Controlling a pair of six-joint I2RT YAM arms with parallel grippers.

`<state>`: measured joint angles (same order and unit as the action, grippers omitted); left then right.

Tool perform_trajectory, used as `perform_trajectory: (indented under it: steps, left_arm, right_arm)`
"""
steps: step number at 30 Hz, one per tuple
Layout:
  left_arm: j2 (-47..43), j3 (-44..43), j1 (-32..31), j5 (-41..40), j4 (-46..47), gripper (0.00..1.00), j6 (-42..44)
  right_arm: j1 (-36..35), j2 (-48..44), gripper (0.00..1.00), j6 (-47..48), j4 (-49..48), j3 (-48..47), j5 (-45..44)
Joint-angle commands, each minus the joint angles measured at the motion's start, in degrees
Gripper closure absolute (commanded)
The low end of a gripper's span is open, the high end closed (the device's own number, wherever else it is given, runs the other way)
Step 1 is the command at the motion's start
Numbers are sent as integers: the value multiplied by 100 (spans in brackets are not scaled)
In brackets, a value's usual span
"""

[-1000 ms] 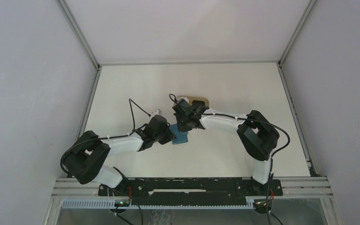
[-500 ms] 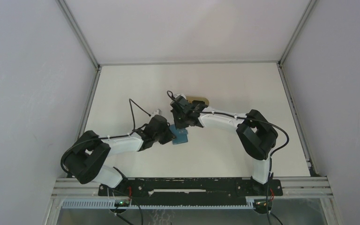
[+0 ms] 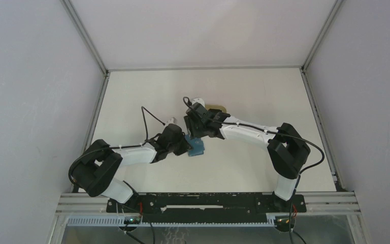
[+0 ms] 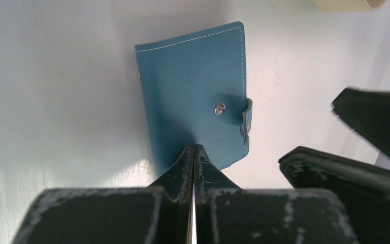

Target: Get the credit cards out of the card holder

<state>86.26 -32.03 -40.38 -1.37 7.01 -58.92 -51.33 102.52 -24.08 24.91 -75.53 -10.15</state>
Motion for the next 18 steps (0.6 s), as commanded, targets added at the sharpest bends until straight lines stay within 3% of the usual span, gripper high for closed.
perform_trajectory:
  steps: [1, 4, 10, 18]
  left_arm:
    - [413, 223, -83, -100, -989, 100, 240]
    - [374, 232, -83, -117, -1035, 100, 247]
    - [283, 248, -76, -144, -1136, 100, 267]
    - [172, 382, -76, -136, -1164, 100, 275]
  right_arm:
    - [-211, -7, 41, 15, 255, 125, -242]
    - [-301, 13, 48, 0, 278, 127, -293]
    - [-333, 77, 50, -1, 301, 128, -237]
    - [-359, 360, 63, -69, 402, 40, -137]
